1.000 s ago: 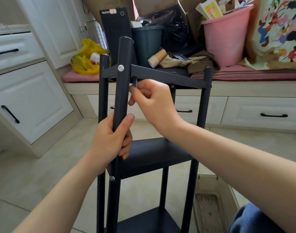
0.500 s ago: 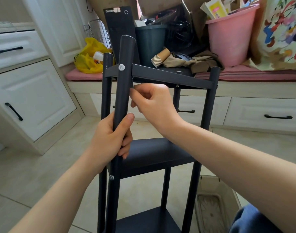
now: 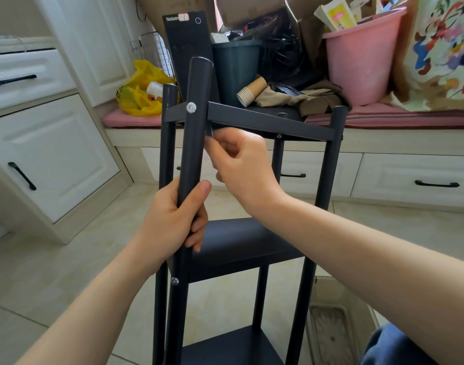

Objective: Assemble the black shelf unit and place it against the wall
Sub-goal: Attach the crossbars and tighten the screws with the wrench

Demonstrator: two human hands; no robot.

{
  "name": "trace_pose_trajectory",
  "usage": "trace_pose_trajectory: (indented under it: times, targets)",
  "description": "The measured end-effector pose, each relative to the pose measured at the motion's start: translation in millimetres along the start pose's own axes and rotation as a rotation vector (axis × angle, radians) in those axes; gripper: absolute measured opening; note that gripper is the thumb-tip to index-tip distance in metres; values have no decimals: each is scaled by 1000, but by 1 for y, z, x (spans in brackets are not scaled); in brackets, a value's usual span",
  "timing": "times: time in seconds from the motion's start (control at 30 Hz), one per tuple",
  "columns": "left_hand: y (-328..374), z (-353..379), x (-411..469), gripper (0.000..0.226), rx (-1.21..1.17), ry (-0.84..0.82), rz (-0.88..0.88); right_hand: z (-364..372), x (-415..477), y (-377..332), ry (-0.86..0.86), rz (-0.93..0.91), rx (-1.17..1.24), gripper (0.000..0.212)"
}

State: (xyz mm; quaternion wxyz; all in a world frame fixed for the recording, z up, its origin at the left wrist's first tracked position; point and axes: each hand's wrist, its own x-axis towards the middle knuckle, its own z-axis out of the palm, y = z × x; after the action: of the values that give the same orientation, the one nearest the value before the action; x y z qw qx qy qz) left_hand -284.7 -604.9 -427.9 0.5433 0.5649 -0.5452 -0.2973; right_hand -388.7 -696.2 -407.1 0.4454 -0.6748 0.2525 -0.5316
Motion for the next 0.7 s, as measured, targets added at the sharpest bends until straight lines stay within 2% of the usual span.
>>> trace_pose_trajectory:
  times: [0.3, 0.6, 0.7]
  targets:
    - [0, -1, -1, 33, -9, 10, -15, 0, 2, -3, -50, 83, 12, 12]
    - [0, -2, 0, 32, 4, 16, -18, 3, 3, 1, -101, 114, -5, 35]
    - [0, -2, 1, 36, 14, 21, -17, 2, 5, 0, -90, 161, 7, 23]
